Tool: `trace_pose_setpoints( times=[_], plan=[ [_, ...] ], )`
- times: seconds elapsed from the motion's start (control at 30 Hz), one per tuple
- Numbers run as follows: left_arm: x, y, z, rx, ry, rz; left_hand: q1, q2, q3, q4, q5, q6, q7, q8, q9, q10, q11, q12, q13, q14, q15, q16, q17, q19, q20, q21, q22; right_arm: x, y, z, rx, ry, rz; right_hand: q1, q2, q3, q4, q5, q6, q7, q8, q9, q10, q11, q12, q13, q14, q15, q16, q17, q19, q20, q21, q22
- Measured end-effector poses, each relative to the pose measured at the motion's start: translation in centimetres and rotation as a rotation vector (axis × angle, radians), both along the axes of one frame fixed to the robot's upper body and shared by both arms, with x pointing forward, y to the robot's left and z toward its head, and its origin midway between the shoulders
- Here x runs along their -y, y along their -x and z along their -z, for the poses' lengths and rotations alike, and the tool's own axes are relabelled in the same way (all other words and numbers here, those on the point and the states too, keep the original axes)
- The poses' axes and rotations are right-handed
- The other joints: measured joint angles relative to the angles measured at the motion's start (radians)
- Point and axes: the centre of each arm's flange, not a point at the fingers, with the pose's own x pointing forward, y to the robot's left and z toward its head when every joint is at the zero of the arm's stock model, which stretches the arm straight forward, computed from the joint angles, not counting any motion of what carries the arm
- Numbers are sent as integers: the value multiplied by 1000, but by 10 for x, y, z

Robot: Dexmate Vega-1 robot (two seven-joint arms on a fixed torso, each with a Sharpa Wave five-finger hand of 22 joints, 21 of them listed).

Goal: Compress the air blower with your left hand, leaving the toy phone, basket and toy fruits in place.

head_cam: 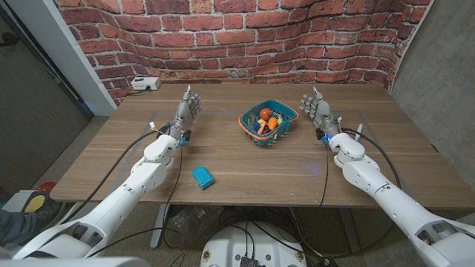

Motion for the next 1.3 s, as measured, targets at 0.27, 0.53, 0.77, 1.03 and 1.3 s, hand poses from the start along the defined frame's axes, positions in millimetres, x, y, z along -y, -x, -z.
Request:
trace_pose_setpoints(
  times=[0.27,0.53,0.77,1.03,1.3],
  plan=[
    [-2,8,-4,28,-7,0,2,3,0,0,0,6,5,7,0,11,11,7,0,8,8,4,0,0,0,0,0,-9,2,2,1,-1,8,0,0,0,0,0,5,-5,0,0,3,-2,0,0,2,2,0,0,0,0,0,0],
    [-7,16,-7,46,-23,-13,13,13,-1,-1,8,36,10,15,0,45,16,15,0,37,7,12,0,18,8,6,0,-11,7,0,20,3,41,0,0,0,0,0,85,-9,26,5,22,-2,0,0,22,-4,0,0,20,-2,-4,0],
    [-15,22,-10,68,-43,-29,21,21,-6,-6,8,62,11,18,5,70,16,22,0,63,10,19,0,42,12,11,0,-12,13,-1,36,11,62,5,5,4,-4,0,62,-2,14,5,22,-2,0,0,31,-6,0,0,32,0,-6,0],
    [-24,29,-14,87,-79,-50,38,28,-10,-10,8,99,15,29,5,106,16,30,0,103,12,19,0,71,23,15,0,-13,17,-2,46,17,74,5,5,1,-7,0,56,-8,10,5,22,-2,0,0,31,-6,0,0,32,0,-13,0],
    [-33,36,-15,100,-105,-77,59,35,-9,-23,15,143,21,33,4,158,10,40,0,156,5,28,0,115,28,24,-3,-14,19,-2,51,21,83,5,5,1,-7,0,56,-8,10,4,33,-2,0,0,36,-1,0,0,39,7,-13,4]
  ],
)
